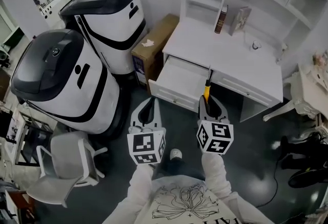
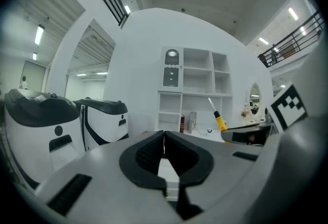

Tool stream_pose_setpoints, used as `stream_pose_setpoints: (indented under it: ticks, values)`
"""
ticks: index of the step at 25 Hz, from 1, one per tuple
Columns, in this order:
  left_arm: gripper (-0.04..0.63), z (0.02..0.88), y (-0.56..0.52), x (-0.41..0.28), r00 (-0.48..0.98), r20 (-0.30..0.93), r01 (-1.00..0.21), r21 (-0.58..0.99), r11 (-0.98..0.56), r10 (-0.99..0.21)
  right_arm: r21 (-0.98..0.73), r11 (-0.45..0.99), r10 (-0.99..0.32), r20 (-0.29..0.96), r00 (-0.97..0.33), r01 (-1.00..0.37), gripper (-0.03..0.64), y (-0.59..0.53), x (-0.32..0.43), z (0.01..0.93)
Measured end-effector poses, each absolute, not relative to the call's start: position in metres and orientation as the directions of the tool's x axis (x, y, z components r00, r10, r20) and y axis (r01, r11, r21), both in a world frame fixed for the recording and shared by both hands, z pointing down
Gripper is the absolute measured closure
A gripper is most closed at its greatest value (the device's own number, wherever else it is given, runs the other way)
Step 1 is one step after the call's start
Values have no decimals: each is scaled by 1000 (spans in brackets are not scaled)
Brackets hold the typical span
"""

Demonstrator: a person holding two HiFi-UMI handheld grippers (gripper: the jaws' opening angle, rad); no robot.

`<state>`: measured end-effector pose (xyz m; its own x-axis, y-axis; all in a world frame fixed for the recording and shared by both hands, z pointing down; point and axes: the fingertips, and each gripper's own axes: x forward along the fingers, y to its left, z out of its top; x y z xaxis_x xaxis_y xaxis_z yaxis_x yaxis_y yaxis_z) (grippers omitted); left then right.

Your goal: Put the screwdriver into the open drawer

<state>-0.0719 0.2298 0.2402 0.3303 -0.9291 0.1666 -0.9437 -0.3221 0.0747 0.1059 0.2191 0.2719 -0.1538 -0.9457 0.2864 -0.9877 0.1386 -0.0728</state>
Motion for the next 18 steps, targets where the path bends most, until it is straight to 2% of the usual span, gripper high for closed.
stream_pose_setpoints:
  ticks: [18]
  values:
    - [589, 271, 119, -46, 273, 237, -962, 82, -260, -932, -99, 203, -908, 352, -225, -974, 546, 105, 131, 307]
